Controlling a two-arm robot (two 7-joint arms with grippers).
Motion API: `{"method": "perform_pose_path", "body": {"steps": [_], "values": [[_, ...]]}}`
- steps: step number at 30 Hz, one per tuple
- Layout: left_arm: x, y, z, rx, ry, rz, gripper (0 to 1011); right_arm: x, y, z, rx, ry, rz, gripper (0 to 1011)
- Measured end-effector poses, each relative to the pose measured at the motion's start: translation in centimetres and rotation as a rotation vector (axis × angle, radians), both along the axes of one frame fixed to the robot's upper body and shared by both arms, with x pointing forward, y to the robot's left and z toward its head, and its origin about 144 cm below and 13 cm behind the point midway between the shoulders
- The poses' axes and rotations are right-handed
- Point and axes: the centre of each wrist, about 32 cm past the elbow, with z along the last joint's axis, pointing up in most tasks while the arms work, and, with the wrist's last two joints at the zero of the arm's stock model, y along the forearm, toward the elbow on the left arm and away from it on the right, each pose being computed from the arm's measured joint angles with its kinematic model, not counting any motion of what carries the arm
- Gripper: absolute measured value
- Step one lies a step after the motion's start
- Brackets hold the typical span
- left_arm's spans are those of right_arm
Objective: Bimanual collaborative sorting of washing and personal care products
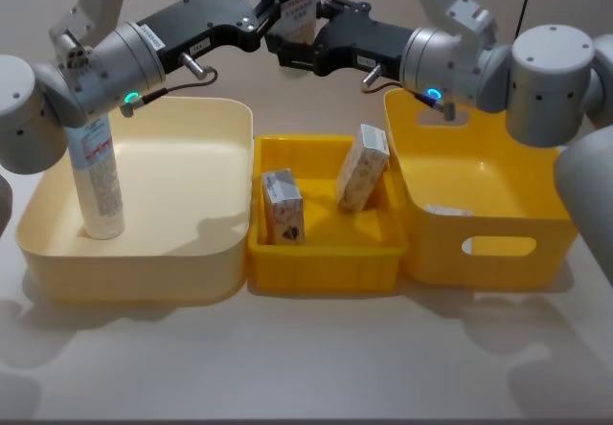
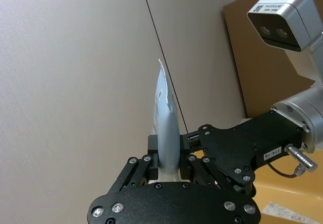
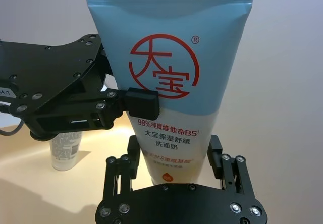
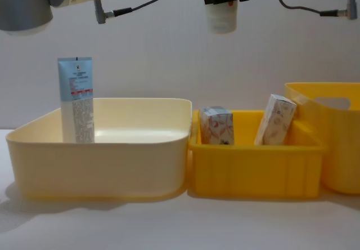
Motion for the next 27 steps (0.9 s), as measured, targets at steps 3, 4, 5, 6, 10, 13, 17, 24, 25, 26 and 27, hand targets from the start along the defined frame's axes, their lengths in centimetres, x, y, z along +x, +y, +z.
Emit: {"method": "perform_pose_path", "body": {"steps": [3, 4, 5, 6, 10, 13, 17, 24, 25, 26, 27], "values": [[0.00, 0.01, -0.02, 0.000, 0.000, 0.000, 226, 0.01, 0.04, 0.01, 0.001, 0.000, 0.000, 770], [0.00, 0.01, -0.02, -0.001, 0.000, 0.000, 226, 0.01, 0.04, 0.01, 0.001, 0.000, 0.000, 741], [0.00, 0.02, -0.02, -0.001, 0.000, 0.001, 226, 0.02, 0.06, 0.02, 0.001, 0.000, 0.000, 719], [0.00, 0.02, -0.03, -0.001, 0.000, 0.001, 226, 0.02, 0.06, 0.02, 0.002, 0.000, 0.000, 715], [0.01, 0.04, -0.04, -0.001, 0.000, 0.001, 226, 0.03, 0.11, 0.02, 0.002, 0.001, -0.001, 681], [0.01, 0.04, -0.06, -0.001, 0.000, 0.002, 226, 0.03, 0.15, 0.02, 0.003, 0.001, 0.000, 660], [0.01, 0.04, -0.07, -0.001, 0.000, 0.002, 226, 0.04, 0.17, 0.01, 0.003, 0.001, -0.001, 629], [0.01, 0.03, -0.07, -0.001, 0.000, 0.002, 226, 0.05, 0.19, 0.02, 0.004, 0.002, -0.001, 596], [0.01, 0.03, -0.07, -0.001, 0.000, 0.002, 226, 0.05, 0.20, 0.02, 0.004, 0.002, -0.001, 587], [0.01, 0.03, -0.07, -0.001, 0.000, 0.002, 226, 0.05, 0.20, 0.02, 0.004, 0.002, -0.001, 584], [0.01, 0.03, -0.07, -0.001, 0.000, 0.002, 226, 0.05, 0.20, 0.03, 0.004, 0.002, -0.001, 583]]}}
